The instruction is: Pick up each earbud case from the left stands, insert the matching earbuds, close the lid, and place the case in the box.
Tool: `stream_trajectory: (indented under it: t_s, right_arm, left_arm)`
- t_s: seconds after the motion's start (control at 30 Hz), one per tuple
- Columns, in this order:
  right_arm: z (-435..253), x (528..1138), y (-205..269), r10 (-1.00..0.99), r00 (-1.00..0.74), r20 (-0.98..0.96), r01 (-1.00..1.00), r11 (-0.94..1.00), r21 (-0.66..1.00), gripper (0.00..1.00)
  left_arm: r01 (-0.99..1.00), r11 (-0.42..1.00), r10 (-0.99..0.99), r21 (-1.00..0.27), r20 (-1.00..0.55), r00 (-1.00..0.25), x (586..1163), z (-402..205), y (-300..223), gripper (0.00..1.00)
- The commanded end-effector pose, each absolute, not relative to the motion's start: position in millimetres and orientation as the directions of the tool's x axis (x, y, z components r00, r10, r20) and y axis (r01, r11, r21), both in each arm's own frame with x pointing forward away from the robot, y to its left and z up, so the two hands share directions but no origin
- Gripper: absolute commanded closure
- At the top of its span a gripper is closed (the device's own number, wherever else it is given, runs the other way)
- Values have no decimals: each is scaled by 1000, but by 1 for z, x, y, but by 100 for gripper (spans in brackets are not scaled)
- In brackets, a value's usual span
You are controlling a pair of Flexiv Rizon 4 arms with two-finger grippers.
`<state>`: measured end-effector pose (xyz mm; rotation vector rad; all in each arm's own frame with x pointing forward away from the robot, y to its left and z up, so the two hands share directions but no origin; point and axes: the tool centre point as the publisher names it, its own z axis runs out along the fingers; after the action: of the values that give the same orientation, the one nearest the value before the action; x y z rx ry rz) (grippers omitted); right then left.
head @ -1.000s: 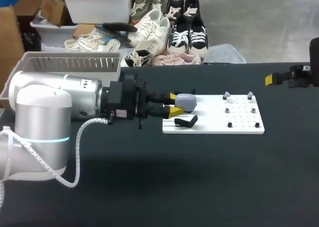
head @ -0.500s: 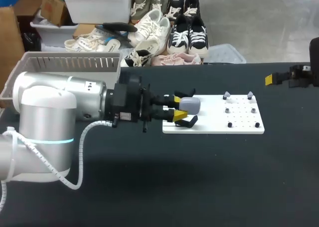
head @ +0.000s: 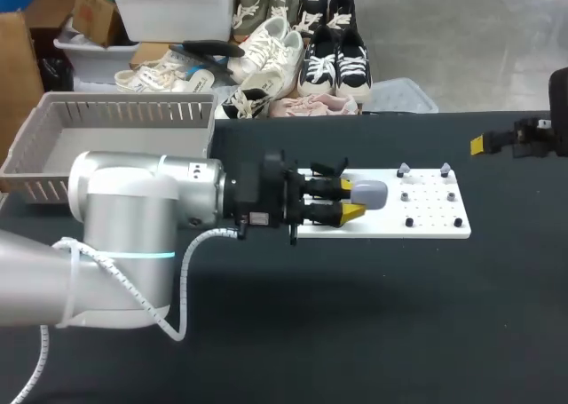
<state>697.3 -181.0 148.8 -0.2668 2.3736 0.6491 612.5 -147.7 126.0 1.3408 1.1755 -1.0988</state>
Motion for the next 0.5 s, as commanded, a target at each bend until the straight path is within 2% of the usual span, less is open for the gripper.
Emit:
stream_trajectory:
  t_s: [0.03, 0.1, 0.5]
  right_arm:
    - [158, 684, -177, -36, -743, -668, -380, 845, 377, 0]
    - [161, 676, -170, -81, -722, -687, -402, 857, 323, 0]
    - [177, 625, -131, -182, -657, -731, -515, 817, 259, 0]
  left_arm:
    - [993, -33, 79, 111, -990, 113, 616, 122, -151, 100]
    - [994, -35, 84, 103, -991, 106, 617, 120, -151, 100]
    - [995, -41, 92, 89, -992, 92, 623, 108, -153, 100]
